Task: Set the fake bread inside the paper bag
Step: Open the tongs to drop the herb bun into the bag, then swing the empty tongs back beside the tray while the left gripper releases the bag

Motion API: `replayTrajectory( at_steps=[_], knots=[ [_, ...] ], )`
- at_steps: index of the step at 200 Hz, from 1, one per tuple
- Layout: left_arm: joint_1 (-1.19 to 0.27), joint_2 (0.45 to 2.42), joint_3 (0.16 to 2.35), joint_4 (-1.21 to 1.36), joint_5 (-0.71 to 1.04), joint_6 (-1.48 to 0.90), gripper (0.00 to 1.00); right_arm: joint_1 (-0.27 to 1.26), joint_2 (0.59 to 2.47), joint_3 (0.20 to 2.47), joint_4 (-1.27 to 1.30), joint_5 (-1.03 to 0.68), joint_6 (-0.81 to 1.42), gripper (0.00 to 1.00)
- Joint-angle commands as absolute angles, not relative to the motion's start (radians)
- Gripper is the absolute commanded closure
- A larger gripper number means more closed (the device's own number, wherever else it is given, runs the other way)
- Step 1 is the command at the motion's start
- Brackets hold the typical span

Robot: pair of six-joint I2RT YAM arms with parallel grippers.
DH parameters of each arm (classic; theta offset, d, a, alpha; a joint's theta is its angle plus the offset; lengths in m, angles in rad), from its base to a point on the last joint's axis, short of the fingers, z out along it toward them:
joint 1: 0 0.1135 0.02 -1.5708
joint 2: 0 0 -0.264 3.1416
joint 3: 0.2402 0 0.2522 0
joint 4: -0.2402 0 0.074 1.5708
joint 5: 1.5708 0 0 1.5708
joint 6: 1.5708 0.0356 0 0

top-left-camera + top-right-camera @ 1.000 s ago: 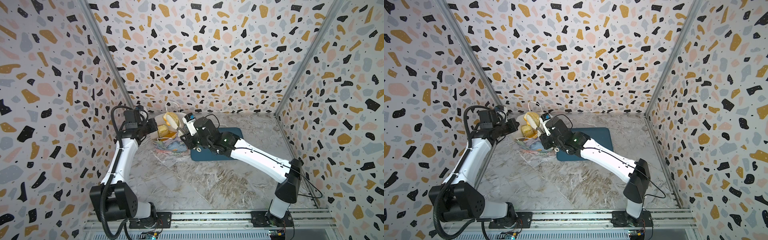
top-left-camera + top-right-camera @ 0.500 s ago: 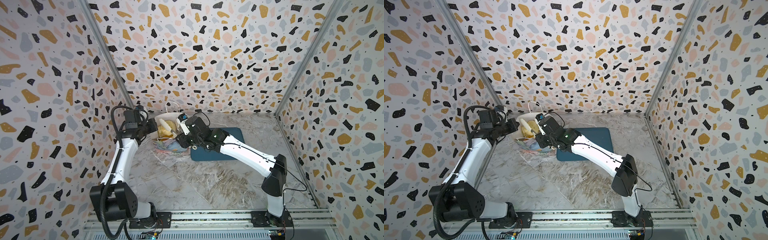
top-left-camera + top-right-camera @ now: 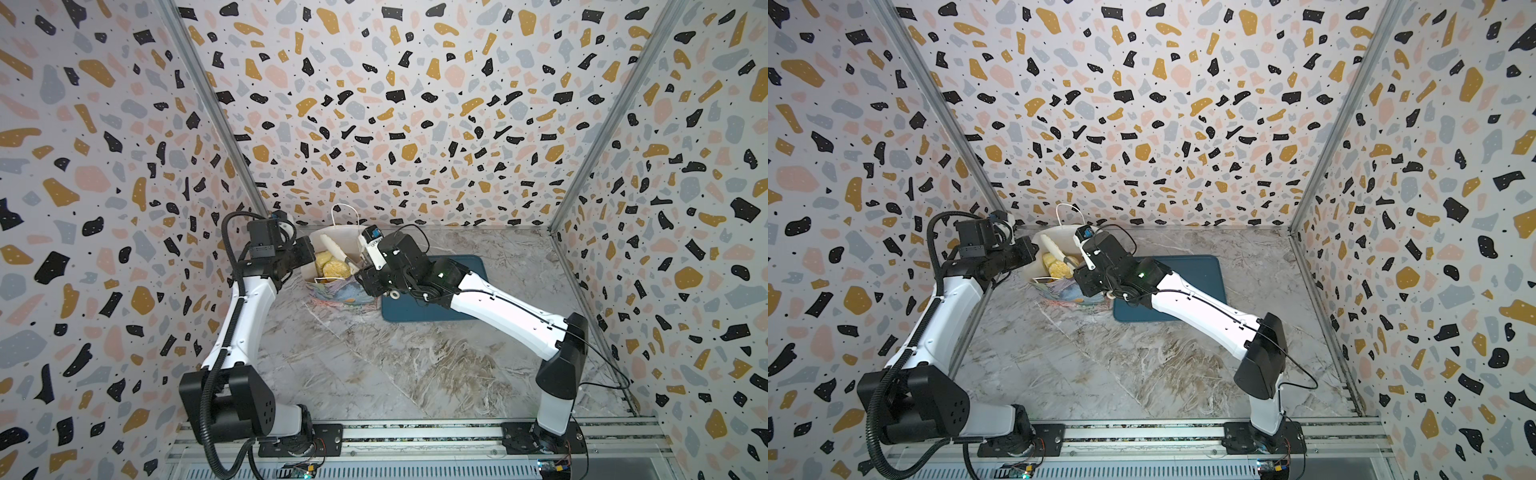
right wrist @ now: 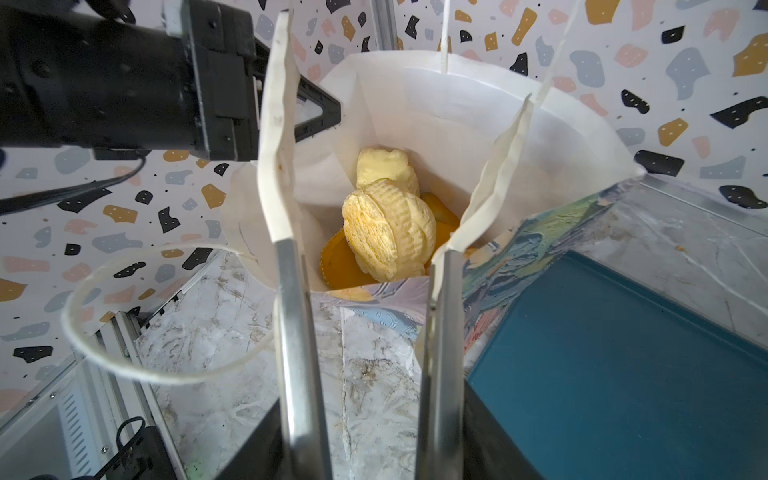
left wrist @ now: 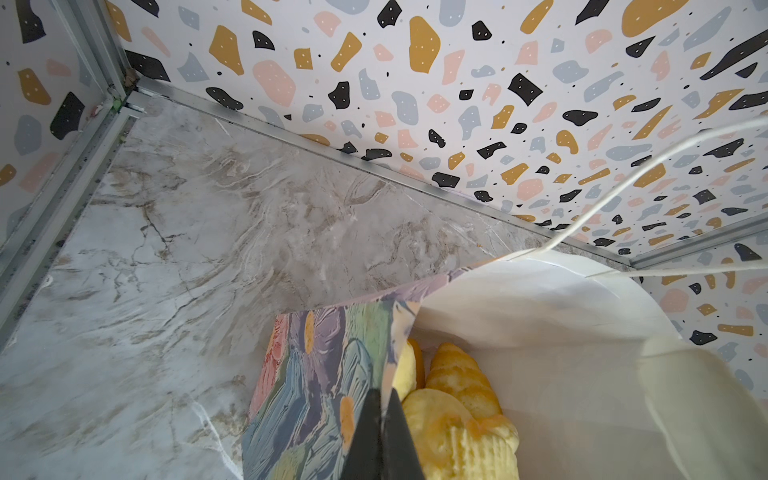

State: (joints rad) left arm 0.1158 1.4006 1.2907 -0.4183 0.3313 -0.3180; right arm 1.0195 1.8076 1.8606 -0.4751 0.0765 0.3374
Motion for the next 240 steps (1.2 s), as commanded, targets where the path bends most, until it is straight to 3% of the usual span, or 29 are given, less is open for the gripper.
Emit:
replayTrajectory(
  at_steps=[1, 73, 179, 240],
  knots=[
    [0.112, 1.378, 1.297, -0.367, 0.333, -0.322, 1.0, 1.023, 1.677, 1.813, -0.389, 0.126, 0.322, 0.45],
    [0.112, 1.418, 1.358, -0.387, 0.328, -0.347, 1.0, 0.983, 1.48, 1.564, -0.314, 0.164, 0.306, 0.44],
    [0.113, 1.373, 1.38, -0.348, 0.224, -0.432, 0.67, 0.79, 1.257, 1.293, -0.25, 0.079, 0.287, 0.44],
    [0.114, 1.337, 1.392, -0.346, 0.128, -0.443, 0.55, 0.658, 1.157, 1.172, -0.223, 0.04, 0.252, 0.45]
  ],
)
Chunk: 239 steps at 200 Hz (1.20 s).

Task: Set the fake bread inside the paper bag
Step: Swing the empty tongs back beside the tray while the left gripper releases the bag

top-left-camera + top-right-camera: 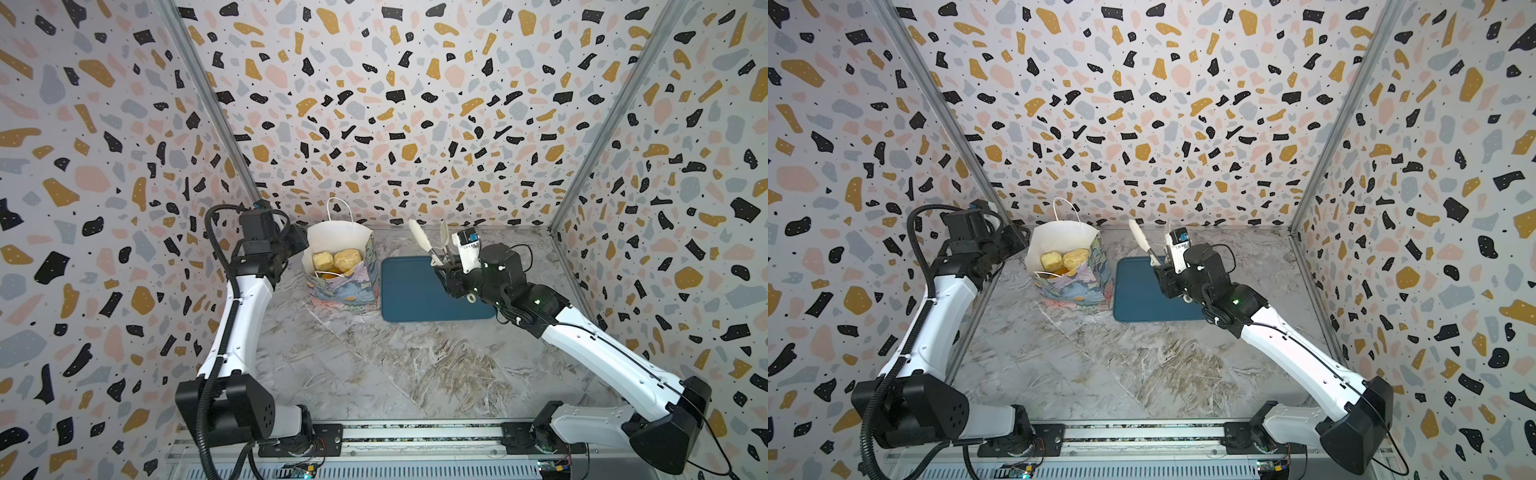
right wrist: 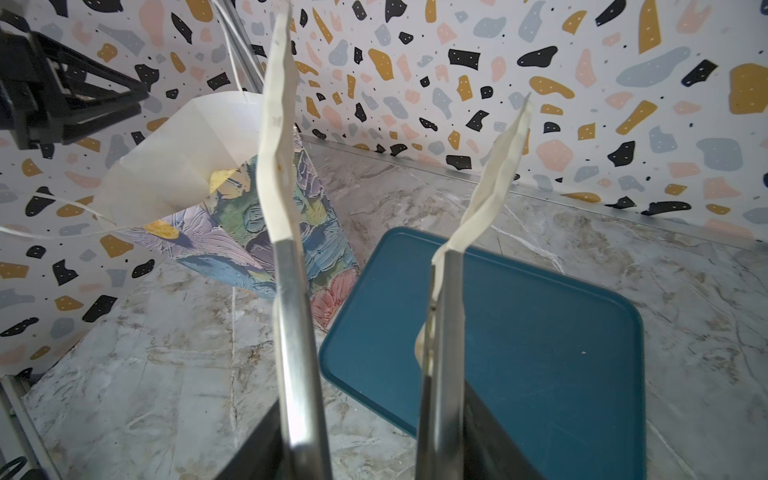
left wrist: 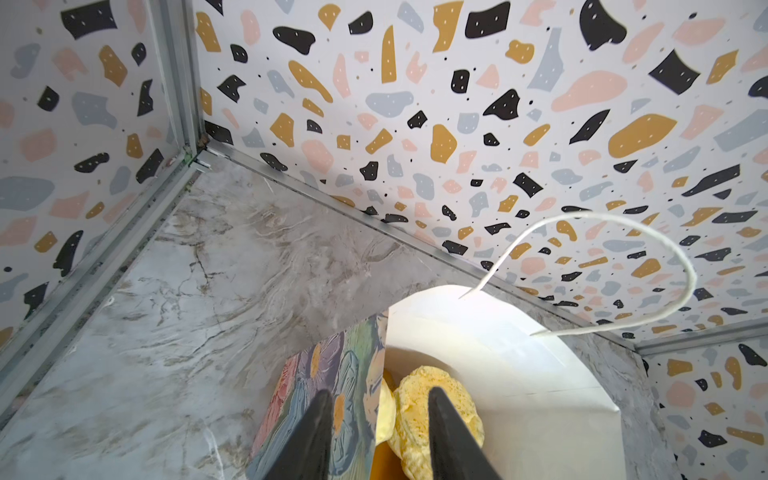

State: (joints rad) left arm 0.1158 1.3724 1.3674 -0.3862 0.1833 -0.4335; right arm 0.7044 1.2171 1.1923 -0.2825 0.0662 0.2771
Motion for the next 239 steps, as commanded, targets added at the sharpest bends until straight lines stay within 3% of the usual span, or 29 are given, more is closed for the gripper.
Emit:
replayTrajectory(
  at_steps=[1, 32, 93, 151, 239],
  knots=[
    [0.114, 1.336, 1.391, -0.347, 0.126, -0.442, 0.55, 0.656, 1.156, 1.171, -0.224, 0.039, 0.252, 0.44],
    [0.124, 1.314, 1.381, -0.346, 0.082, -0.44, 0.49, 0.579, 1.124, 1.121, -0.216, 0.031, 0.231, 0.45],
    [0.179, 1.245, 1.309, -0.315, -0.047, -0.433, 0.21, 0.422, 1.115, 1.045, -0.197, 0.084, 0.16, 0.45],
    [0.209, 1.174, 1.14, -0.201, -0.215, -0.419, 0.05, 0.236, 1.178, 0.97, -0.131, 0.093, 0.137, 0.45],
    [0.216, 1.119, 0.905, -0.036, -0.353, -0.44, 0.0, 0.086, 1.374, 0.904, -0.006, 0.194, 0.097, 0.45]
  ],
)
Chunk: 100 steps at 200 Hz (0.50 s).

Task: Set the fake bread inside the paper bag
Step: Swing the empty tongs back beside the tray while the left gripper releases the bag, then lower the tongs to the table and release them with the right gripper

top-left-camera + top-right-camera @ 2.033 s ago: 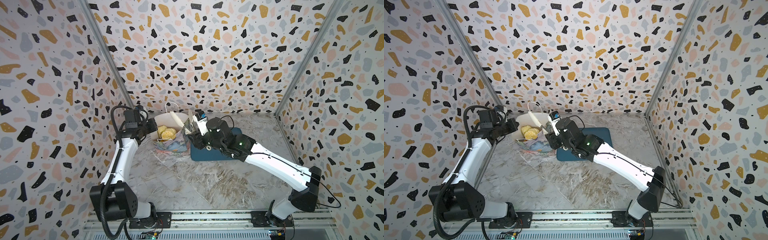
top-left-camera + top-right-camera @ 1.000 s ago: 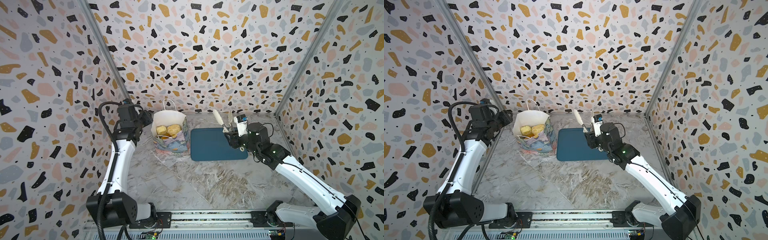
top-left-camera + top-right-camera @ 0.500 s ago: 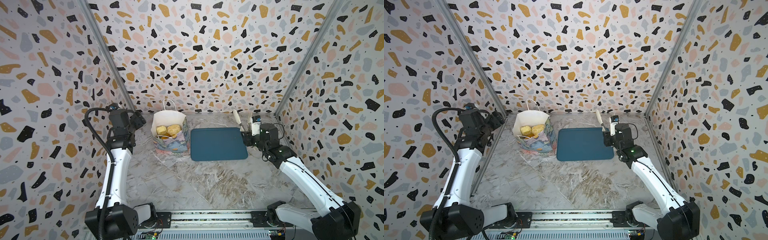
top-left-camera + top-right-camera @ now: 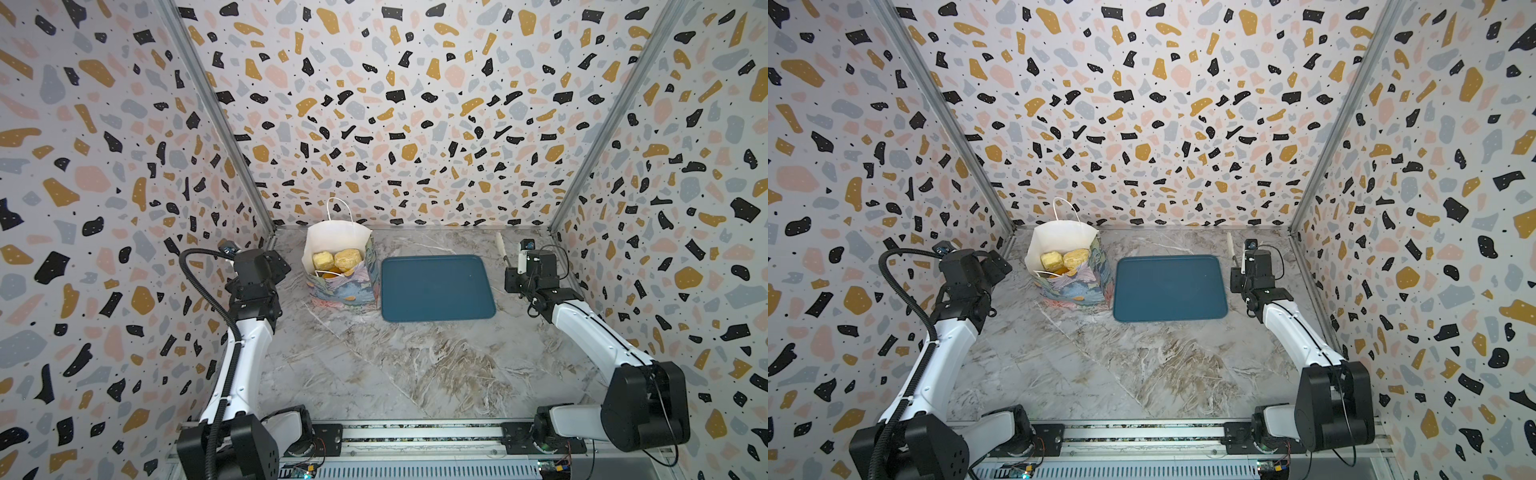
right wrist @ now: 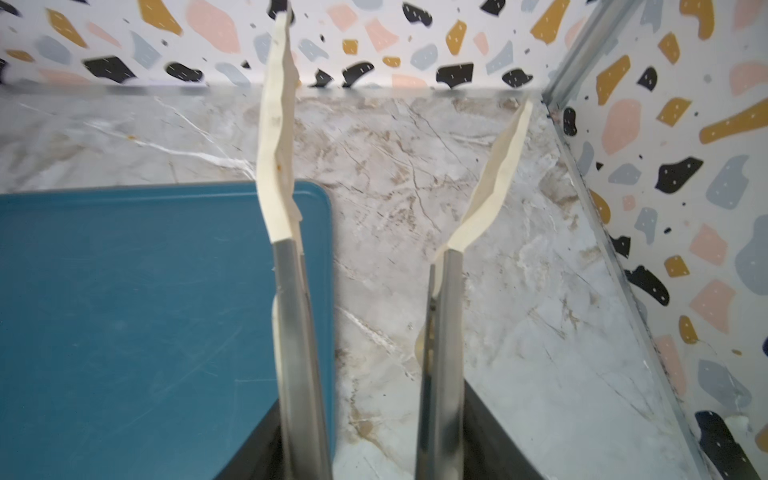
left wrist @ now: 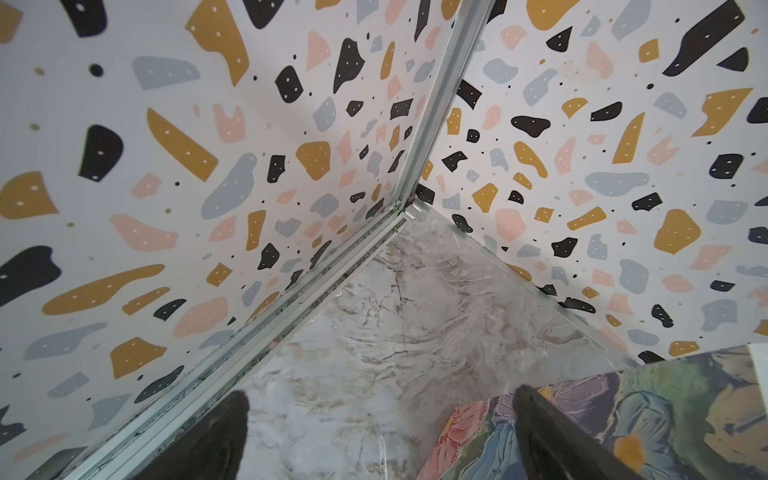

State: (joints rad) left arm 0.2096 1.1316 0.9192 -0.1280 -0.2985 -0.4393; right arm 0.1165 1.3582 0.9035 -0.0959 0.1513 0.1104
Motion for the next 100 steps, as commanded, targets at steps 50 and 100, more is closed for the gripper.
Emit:
replayTrajectory(
  at_steps=[50, 100],
  knots=[
    [0.216, 1.126, 0.878, -0.04, -0.362, -0.437, 0.0, 0.072, 1.482, 0.912, 0.074, 0.235, 0.057, 0.44],
    [0.216, 1.119, 0.864, -0.049, -0.349, -0.467, 0.0, 0.059, 1.611, 0.944, 0.088, 0.249, 0.03, 0.44]
  ],
)
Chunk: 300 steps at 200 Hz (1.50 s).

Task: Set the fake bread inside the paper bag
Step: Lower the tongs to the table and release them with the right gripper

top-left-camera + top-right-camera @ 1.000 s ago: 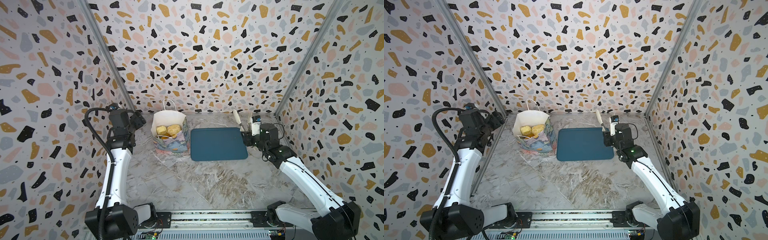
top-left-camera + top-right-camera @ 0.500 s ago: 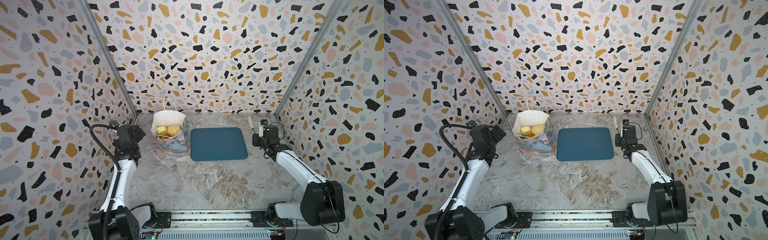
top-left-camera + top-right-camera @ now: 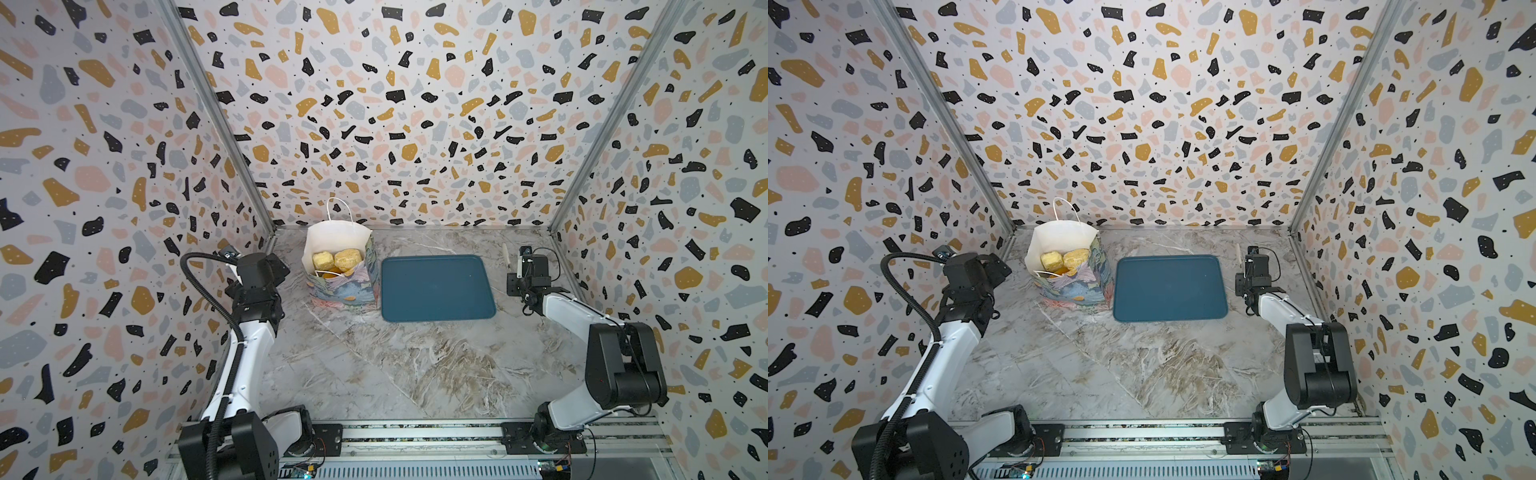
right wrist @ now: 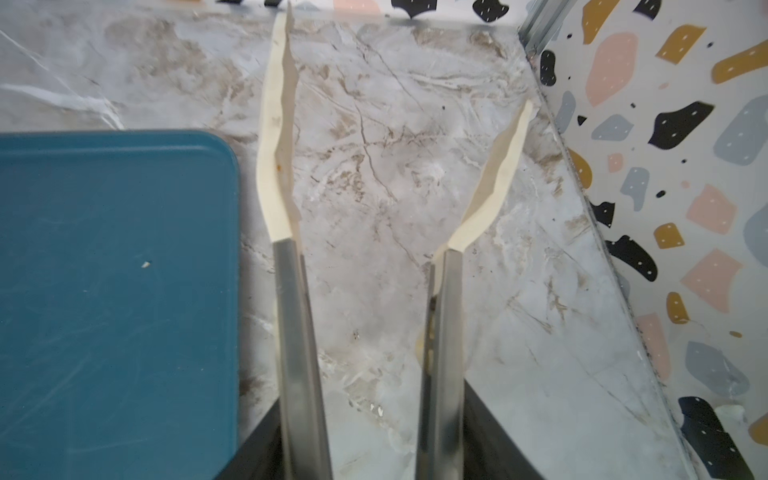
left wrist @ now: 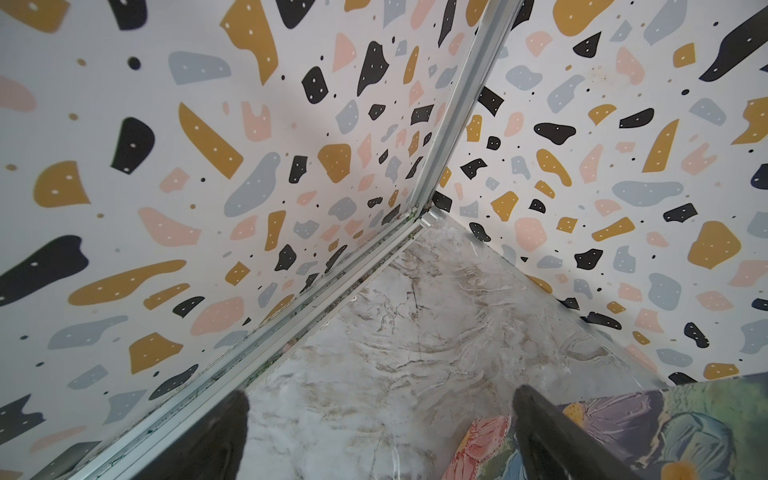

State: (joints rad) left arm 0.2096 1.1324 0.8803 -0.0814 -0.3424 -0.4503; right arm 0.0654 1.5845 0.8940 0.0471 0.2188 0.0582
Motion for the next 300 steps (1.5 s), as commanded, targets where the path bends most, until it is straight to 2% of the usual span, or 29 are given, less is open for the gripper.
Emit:
replayTrajectory(
  at_steps=[1, 71, 118, 156, 187, 213, 240, 300],
  knots=[
    [0.216, 1.119, 0.864, -0.049, -0.349, -0.467, 0.01, 0.059, 1.614, 0.944, 0.088, 0.25, 0.03, 0.44],
    [0.216, 1.123, 0.835, -0.037, -0.336, -0.501, 0.0, 0.038, 1.738, 0.982, 0.118, 0.244, 0.025, 0.43],
    [0.216, 1.127, 0.818, -0.048, -0.386, -0.507, 0.0, 0.015, 1.793, 1.014, 0.123, 0.193, 0.039, 0.35],
    [0.216, 1.108, 0.798, -0.022, -0.38, -0.523, 0.0, 0.0, 1.827, 1.02, 0.124, 0.163, 0.049, 0.34],
    [0.216, 1.11, 0.795, -0.022, -0.381, -0.527, 0.0, -0.005, 1.829, 1.016, 0.122, 0.146, 0.063, 0.26],
    [0.216, 1.113, 0.795, -0.018, -0.375, -0.531, 0.0, -0.006, 1.815, 1.011, 0.106, 0.143, 0.082, 0.11],
    [0.216, 1.114, 0.796, -0.02, -0.372, -0.531, 0.0, -0.009, 1.782, 0.994, 0.101, 0.129, 0.1, 0.02],
    [0.216, 1.093, 0.768, -0.012, -0.368, -0.523, 0.0, -0.011, 1.677, 0.963, 0.091, 0.149, 0.134, 0.01]
  ],
)
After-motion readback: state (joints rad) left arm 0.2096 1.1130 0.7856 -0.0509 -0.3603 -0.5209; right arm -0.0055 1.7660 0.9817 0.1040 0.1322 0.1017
